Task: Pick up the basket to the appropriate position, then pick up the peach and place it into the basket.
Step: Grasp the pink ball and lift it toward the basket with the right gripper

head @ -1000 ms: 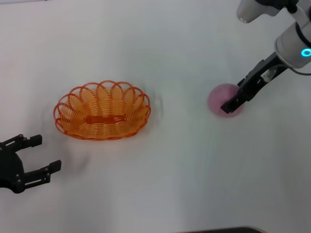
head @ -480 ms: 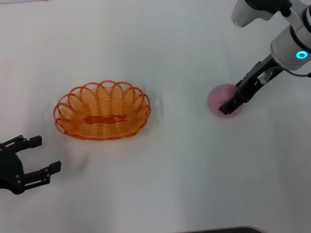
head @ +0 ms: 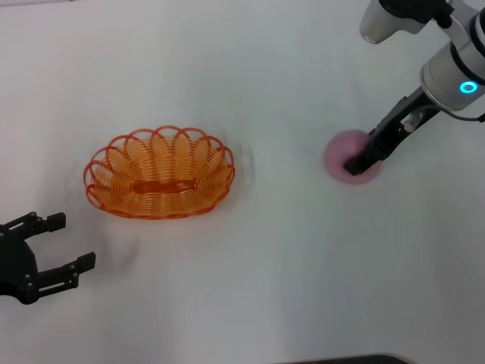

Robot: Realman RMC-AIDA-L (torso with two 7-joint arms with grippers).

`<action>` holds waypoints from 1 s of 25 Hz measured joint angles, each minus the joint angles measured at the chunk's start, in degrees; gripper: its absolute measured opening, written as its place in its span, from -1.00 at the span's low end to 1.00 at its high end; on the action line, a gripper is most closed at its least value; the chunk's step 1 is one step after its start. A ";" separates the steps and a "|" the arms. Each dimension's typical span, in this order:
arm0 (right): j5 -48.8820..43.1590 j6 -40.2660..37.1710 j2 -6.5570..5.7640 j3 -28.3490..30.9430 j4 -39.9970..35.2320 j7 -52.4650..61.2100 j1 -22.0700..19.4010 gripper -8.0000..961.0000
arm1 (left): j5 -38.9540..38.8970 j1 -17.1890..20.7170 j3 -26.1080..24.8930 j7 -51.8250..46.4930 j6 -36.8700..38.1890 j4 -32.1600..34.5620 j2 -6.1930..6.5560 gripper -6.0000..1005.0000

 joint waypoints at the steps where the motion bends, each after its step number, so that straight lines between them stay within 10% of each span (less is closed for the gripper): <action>1: 0.02 0.00 0.02 0.00 0.02 -0.09 -0.03 0.63 | 0.00 0.00 0.00 0.00 0.00 0.00 0.00 0.65; 11: 2.64 -0.68 -0.15 0.19 -0.24 -0.73 -0.23 0.07 | 0.06 0.07 -0.15 0.00 -0.07 0.00 0.00 0.65; 17: 5.67 -1.48 -0.41 1.10 -2.09 -1.70 -1.78 -0.11 | 0.06 0.01 -0.17 0.00 -0.32 -0.04 0.00 -0.49; 22: 10.44 -2.79 -0.48 2.75 -5.49 -3.06 -4.50 -0.11 | 0.06 -0.15 -0.18 0.00 -0.48 -0.26 0.00 0.65; 25: 13.06 -3.78 -0.51 4.49 -7.21 -3.99 -5.92 -0.10 | 0.06 -0.17 -0.18 0.00 -0.54 -0.26 0.00 0.65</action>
